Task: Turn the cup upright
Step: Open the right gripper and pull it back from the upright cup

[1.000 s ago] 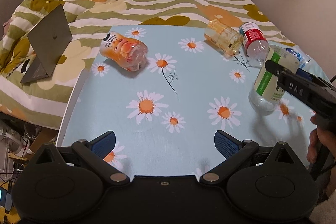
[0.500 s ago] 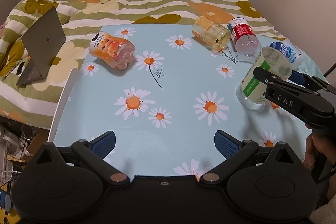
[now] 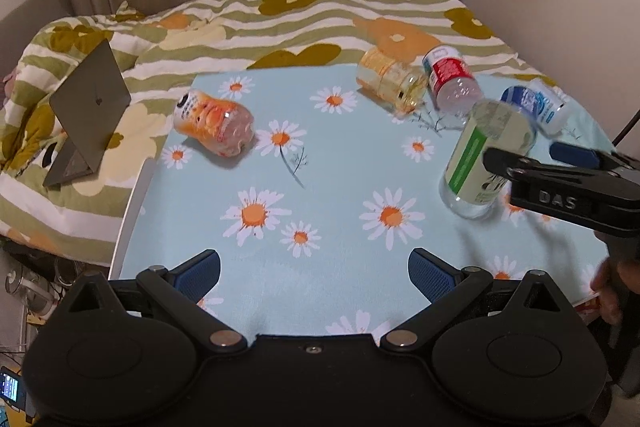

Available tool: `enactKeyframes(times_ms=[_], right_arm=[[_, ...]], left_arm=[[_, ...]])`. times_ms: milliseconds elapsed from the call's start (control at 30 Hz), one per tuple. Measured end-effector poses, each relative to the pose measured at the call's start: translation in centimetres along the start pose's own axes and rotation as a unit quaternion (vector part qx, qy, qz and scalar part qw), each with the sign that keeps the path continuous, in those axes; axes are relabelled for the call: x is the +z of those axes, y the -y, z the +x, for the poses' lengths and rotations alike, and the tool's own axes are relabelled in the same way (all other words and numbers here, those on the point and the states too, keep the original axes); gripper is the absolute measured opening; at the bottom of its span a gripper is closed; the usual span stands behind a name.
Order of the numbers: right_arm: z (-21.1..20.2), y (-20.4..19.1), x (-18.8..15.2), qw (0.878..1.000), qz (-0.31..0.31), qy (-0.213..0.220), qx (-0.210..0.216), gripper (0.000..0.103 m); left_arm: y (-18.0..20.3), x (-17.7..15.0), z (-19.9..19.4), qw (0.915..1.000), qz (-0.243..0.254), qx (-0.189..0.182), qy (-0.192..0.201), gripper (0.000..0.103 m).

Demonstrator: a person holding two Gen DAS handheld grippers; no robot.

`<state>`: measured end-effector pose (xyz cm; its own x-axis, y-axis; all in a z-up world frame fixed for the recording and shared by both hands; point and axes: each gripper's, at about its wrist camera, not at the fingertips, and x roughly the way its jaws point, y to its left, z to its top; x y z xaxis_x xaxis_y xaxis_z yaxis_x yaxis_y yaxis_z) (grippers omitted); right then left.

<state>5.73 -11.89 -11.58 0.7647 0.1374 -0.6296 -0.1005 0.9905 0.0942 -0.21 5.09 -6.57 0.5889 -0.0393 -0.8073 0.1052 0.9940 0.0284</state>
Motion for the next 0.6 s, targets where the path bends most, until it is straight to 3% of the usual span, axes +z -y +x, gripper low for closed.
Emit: enactKeyframes(times_ms=[300,600], right_arm=[[-6.3,3.0,2.8,0.997,0.031,-0.069,-0.019,0.103],[-9.5,5.4,3.9,0.994,0.027,-0.090,-0.051,0.103]], left_arm=[[1.4,1.7,-3.5,0.9988,-0.006,0.002,0.048,0.102],[2.8,2.6,-5.6,0.9963,-0.016,-0.001,0.085,0.102]])
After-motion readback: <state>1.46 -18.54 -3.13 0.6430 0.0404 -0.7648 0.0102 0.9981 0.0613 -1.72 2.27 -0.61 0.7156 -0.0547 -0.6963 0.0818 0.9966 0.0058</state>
